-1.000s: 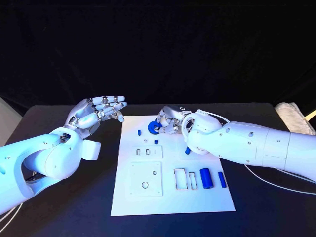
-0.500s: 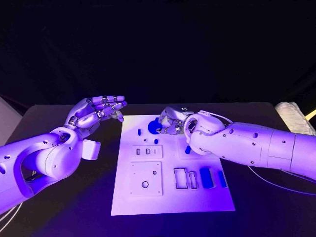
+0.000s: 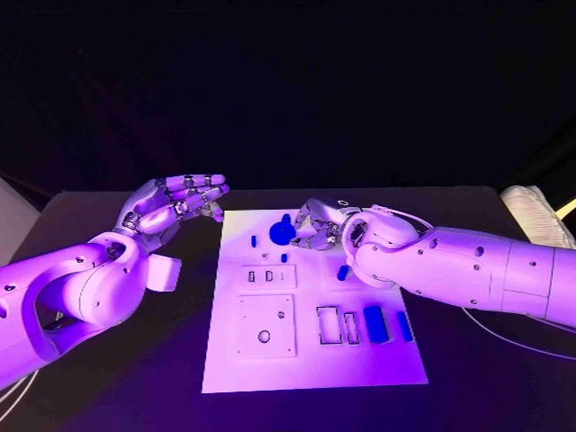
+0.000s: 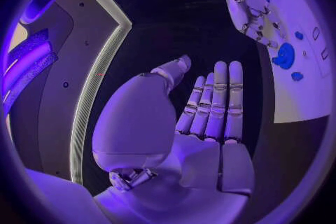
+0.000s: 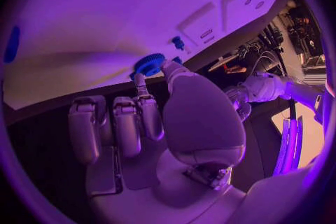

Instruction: Assemble the parts on the task board

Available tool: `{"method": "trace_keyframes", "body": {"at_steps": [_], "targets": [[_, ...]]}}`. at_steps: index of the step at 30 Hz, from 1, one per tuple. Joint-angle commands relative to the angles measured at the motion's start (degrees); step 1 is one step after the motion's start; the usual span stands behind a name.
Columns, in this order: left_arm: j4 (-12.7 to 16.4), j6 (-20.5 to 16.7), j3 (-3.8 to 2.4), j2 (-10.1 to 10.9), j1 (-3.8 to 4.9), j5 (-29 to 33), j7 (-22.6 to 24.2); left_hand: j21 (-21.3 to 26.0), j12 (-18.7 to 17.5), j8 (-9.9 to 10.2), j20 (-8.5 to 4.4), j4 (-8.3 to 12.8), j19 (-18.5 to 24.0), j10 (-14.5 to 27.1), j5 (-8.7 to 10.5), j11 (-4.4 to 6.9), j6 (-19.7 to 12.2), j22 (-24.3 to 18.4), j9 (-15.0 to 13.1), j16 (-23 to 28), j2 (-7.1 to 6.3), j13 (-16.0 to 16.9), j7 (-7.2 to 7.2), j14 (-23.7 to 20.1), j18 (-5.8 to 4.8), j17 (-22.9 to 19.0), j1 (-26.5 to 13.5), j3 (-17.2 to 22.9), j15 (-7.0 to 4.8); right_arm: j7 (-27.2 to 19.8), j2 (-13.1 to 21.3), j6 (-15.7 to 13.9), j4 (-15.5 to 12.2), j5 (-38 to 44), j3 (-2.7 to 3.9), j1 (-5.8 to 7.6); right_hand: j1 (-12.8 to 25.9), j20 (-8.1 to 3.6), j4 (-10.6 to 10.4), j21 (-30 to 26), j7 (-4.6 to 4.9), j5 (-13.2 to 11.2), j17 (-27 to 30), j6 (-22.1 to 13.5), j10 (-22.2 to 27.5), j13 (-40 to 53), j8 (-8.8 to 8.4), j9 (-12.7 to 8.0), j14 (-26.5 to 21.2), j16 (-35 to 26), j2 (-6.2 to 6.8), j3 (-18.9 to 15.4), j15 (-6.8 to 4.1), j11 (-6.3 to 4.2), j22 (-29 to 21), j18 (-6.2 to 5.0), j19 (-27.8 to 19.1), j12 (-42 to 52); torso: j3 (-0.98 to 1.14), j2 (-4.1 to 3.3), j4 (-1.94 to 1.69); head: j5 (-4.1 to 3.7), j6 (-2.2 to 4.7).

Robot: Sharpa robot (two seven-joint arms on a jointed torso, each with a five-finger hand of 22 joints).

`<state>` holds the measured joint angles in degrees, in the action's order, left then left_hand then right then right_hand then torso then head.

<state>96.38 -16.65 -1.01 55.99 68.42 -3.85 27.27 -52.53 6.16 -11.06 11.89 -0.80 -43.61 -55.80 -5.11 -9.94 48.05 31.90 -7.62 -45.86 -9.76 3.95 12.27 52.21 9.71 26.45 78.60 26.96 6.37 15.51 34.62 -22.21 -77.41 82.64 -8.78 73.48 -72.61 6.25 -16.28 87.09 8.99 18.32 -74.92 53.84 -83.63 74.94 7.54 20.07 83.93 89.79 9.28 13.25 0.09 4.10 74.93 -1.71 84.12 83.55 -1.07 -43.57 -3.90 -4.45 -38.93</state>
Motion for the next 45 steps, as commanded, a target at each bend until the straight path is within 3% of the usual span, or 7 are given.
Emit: {"method": "trace_keyframes", "body": {"at_steps": [1,6,17,22,30,39,45], "targets": [[0.19,-0.02,-0.04,0.03,0.07,0.07,0.42,-0.31,-0.19,-0.10,0.05,0.01,0.46,0.23,0.17,-0.18,-0.24,0.09,0.08,-0.18,0.40,-0.05,1.19,-0.45,0.76,-0.10,0.01,0.48,-0.11,-0.01,0.60,-1.63,-0.88,0.84,0.05,0.16,0.13,-0.21,0.16,0.29,-0.09,0.49,-15.08,0.34,-0.38,8.44,0.00,0.01,6.07,0.21,0.34,0.60,-0.02,0.10,12.69,0.95,4.37,0.32,-0.04,0.01,-0.07,-0.03,0.14],[0.18,-0.05,-0.04,0.15,0.07,0.07,0.43,-0.51,-0.19,-0.08,0.06,0.14,0.56,0.29,0.17,-0.22,-0.30,0.20,0.09,-0.26,0.37,-0.05,1.24,-0.50,0.76,-0.15,0.15,0.61,-0.08,-0.43,1.61,-3.83,-2.18,1.03,0.16,0.61,-0.77,-0.28,0.63,0.42,-0.14,0.72,-15.08,0.47,-0.44,8.49,0.07,-0.05,6.07,0.21,0.89,1.45,-0.10,0.03,12.82,0.99,4.46,0.34,-0.06,0.05,-0.01,-0.03,0.21],[0.12,0.08,-0.04,0.16,0.07,0.07,0.50,-0.51,-0.19,-0.08,0.06,0.14,0.56,0.29,0.17,-0.22,-0.30,0.20,0.09,-0.26,0.37,-0.05,1.24,-0.50,0.76,-0.15,0.15,0.61,-0.08,-1.72,4.11,-5.77,-3.90,-0.33,0.47,2.03,-1.82,-0.33,1.24,0.36,-0.17,0.43,-15.08,0.49,-0.43,8.48,0.07,-0.16,6.07,0.21,1.88,2.33,-0.13,-0.01,12.78,0.98,4.42,0.29,-0.04,0.20,-0.06,-0.16,0.57],[0.00,0.43,-0.04,0.04,0.06,0.07,0.64,-0.60,-0.19,-0.08,0.07,0.17,0.62,0.31,0.18,-0.23,-0.32,0.24,0.10,-0.29,0.33,-0.05,1.25,-0.54,0.75,-0.18,0.15,0.64,-0.06,-7.38,7.35,-6.16,-4.73,-6.65,0.66,3.05,-4.65,-0.32,2.83,-1.42,0.03,-0.86,-15.08,0.49,0.58,7.52,0.23,-0.31,6.07,0.21,2.78,4.43,-0.07,0.12,11.28,0.49,3.41,-0.77,0.02,0.31,-0.04,-0.50,0.88],[-0.29,0.89,-0.03,-0.13,0.03,0.07,0.74,-0.62,-0.18,-0.08,0.09,0.16,0.66,0.31,0.20,-0.24,-0.32,0.25,0.10,-0.29,0.27,-0.05,1.24,-0.58,0.74,-0.20,0.10,0.61,-0.04,-18.51,15.03,-2.11,-4.93,-17.34,0.74,4.12,-7.38,0.00,5.09,-2.23,0.53,-2.03,-15.08,-0.78,1.64,6.62,-0.23,-0.73,6.07,0.21,4.48,6.10,0.30,0.55,10.68,0.29,2.96,-1.78,0.38,0.62,0.42,-0.97,1.17],[-0.59,1.24,-0.02,-0.46,0.00,0.07,0.75,-0.65,-0.17,-0.08,0.11,0.14,0.74,0.31,0.22,-0.24,-0.33,0.27,0.10,-0.29,0.19,-0.04,1.23,-0.65,0.73,-0.23,0.01,0.57,-0.01,-21.52,19.09,0.39,-2.45,-17.41,0.41,3.33,-8.14,0.19,5.84,-2.06,0.69,-3.93,-15.08,-1.22,1.76,6.57,-0.35,-0.88,6.07,0.21,5.02,6.10,0.50,0.74,10.87,0.35,3.05,-1.87,0.78,0.69,0.67,-1.55,1.20],[-0.79,1.31,-0.02,-0.57,-0.01,0.07,0.74,-0.65,-0.17,-0.08,0.11,0.14,0.74,0.31,0.22,-0.24,-0.33,0.27,0.10,-0.29,0.19,-0.04,1.23,-0.65,0.73,-0.23,0.01,0.57,-0.01,-21.54,19.47,1.35,-0.18,-16.12,0.27,1.73,-8.27,0.21,5.94,-2.08,0.68,-4.16,-15.08,-1.23,1.71,6.62,-0.35,-0.89,6.07,0.21,5.06,6.09,0.50,0.73,10.87,0.34,3.05,-1.82,0.78,0.56,0.62,-1.73,1.14]]}}
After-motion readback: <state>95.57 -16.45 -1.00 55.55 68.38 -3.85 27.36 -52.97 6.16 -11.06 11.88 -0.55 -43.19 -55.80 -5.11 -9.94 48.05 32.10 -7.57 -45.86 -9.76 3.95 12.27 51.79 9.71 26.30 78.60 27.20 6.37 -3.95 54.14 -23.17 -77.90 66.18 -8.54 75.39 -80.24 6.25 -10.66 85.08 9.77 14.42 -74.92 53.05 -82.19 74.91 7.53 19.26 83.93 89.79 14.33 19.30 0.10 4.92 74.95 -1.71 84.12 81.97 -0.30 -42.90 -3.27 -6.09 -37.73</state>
